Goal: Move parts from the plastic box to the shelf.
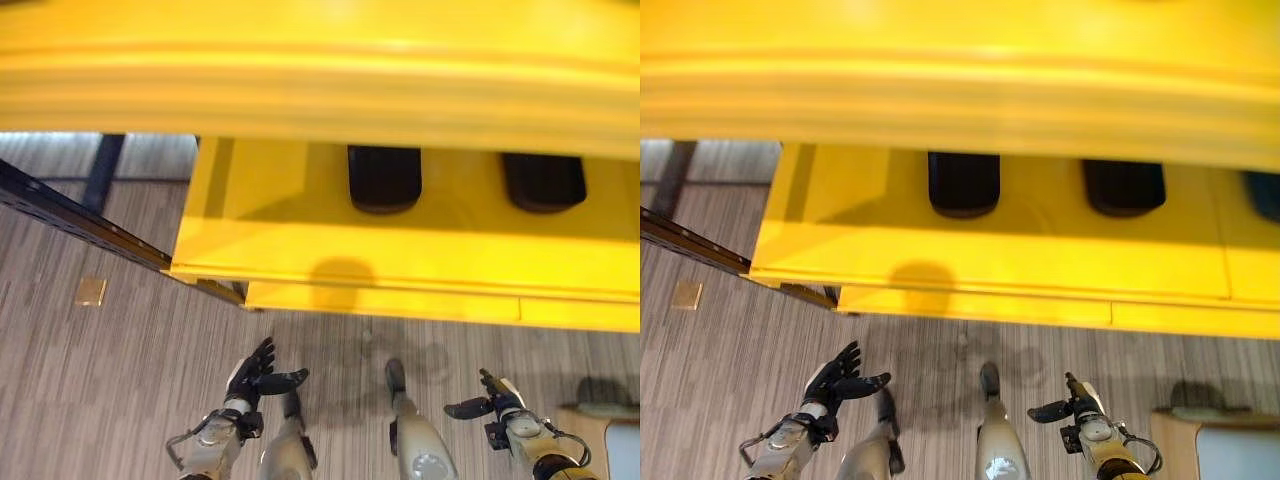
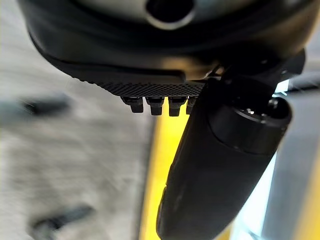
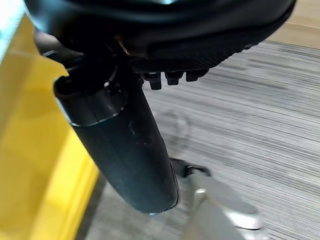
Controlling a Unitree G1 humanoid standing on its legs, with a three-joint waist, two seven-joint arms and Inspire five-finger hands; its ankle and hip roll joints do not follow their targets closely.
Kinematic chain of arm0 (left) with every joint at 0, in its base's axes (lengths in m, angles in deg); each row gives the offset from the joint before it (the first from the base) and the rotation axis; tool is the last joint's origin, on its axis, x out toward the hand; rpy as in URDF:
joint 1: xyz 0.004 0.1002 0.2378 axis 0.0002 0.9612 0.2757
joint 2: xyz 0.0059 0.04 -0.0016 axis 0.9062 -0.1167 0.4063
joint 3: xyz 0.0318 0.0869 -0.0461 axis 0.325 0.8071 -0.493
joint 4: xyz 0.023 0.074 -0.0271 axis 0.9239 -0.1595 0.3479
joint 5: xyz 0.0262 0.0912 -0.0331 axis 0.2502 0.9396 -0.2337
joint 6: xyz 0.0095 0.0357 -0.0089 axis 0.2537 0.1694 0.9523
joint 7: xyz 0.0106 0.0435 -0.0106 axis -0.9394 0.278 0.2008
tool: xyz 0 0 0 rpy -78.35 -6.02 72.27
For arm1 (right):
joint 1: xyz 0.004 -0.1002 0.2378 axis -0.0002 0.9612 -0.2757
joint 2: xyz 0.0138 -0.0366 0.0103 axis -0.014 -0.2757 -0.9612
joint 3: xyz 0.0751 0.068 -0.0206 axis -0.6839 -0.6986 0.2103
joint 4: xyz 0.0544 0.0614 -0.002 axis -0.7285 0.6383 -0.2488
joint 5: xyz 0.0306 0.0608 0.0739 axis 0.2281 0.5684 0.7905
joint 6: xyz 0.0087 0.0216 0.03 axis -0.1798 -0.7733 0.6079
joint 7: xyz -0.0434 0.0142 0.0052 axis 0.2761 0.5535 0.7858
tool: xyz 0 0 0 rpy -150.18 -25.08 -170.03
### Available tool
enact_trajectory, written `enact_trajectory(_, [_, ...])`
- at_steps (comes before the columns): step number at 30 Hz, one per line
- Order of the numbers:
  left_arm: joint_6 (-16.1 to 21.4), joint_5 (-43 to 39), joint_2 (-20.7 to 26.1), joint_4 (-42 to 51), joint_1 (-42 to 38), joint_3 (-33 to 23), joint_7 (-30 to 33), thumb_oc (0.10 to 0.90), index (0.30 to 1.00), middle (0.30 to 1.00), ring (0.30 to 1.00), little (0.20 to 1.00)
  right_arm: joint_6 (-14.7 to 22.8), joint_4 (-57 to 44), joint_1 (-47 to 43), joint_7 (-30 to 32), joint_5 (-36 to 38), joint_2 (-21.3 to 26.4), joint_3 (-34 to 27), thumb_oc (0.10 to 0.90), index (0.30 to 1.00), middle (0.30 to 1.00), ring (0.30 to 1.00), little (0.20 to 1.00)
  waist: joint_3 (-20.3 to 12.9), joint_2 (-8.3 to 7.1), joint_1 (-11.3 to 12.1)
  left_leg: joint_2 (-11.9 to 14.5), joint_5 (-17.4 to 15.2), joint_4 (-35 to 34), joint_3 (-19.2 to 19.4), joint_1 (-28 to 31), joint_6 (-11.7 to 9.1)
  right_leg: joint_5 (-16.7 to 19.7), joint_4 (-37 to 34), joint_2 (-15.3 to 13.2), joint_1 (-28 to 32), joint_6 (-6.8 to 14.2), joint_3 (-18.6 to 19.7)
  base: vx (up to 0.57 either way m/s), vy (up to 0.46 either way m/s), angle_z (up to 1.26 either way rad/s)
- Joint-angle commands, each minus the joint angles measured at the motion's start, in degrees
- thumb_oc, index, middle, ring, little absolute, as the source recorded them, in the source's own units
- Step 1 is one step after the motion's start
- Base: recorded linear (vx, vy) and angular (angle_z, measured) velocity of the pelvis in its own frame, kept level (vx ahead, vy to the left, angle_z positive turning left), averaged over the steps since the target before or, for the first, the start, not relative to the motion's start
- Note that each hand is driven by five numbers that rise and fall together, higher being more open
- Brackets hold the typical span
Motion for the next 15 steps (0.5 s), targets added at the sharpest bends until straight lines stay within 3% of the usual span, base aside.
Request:
enact_trajectory(1, [1.2, 2.4, 3.3, 2.4, -0.7, 2.9, -4.0, 0.900, 1.000, 1.000, 1.000, 1.000, -4.4, 1.6, 2.0, -7.3, -4.6, 1.9, 2.4, 0.900, 1.000, 1.000, 1.000, 1.000, -1.3, -0.30, 1.1, 1.9, -2.3, 1.4, -1.1, 1.7, 0.1, -5.8, 6.9, -3.7, -0.5, 1.3, -1.7, 0.12, -0.059, 0.17])
enact_trajectory(4, [0.5, 1.7, 3.0, 5.0, 0.0, 4.0, -6.1, 0.900, 1.000, 1.000, 1.000, 1.000, -6.5, 1.6, 2.6, -13.0, -6.6, 2.1, 3.8, 0.900, 1.000, 1.000, 1.000, 1.000, -2.9, -1.32, 1.5, 1.8, -2.4, 1.1, -0.8, 3.6, 0.0, -5.6, 6.0, -3.4, 1.9, 1.5, -1.7, 0.10, -0.019, 0.13])
enact_trajectory(8, [-3.2, 3.7, 3.9, 10.3, 1.9, 4.5, -8.0, 0.900, 1.000, 1.000, 1.000, 1.000, -3.2, -2.7, 5.7, -21.9, -3.5, 3.5, 4.8, 0.900, 1.000, 1.000, 1.000, 1.000, -4.6, -2.35, 1.9, 1.8, -2.5, 0.9, -1.0, 5.6, 0.0, -5.5, 5.4, -3.5, 4.4, 1.8, -2.4, 0.08, 0.008, 0.00])
enact_trajectory(12, [-4.5, 4.5, 5.1, 13.3, 4.9, 2.9, -8.2, 0.900, 1.000, 1.000, 1.000, 1.000, -4.5, -18.9, 10.6, -26.2, 2.3, 7.0, 2.5, 0.900, 1.000, 1.000, 1.000, 1.000, -6.2, -3.80, 0.5, 1.6, -2.9, 0.9, -0.5, 7.5, 0.0, -5.5, 4.9, -3.6, 6.3, 2.0, -2.3, 0.08, 0.035, 0.04])
enact_trajectory(14, [-4.5, 3.4, 5.2, 15.0, 6.8, 1.1, -7.7, 0.900, 1.000, 1.000, 1.000, 1.000, -5.0, -30.0, 13.5, -27.8, 10.0, 8.7, -0.7, 0.900, 1.000, 1.000, 1.000, 1.000, -7.0, -4.49, -0.6, 1.4, -3.3, 0.8, -0.4, 8.6, 0.1, -5.6, 4.4, -3.5, 7.4, 2.1, -1.6, 0.08, 0.073, -0.01])
enact_trajectory(15, [-4.1, 2.6, 5.2, 15.4, 7.5, 0.2, -7.4, 0.900, 1.000, 1.000, 1.000, 1.000, -3.3, -33.2, 14.6, -27.7, 13.9, 9.0, -2.2, 0.900, 1.000, 1.000, 1.000, 1.000, -7.3, -4.70, -1.0, 1.3, -3.5, 0.8, -0.3, 9.0, 0.1, -5.6, 4.3, -3.6, 7.8, 2.1, -1.3, 0.09, 0.086, -0.05])
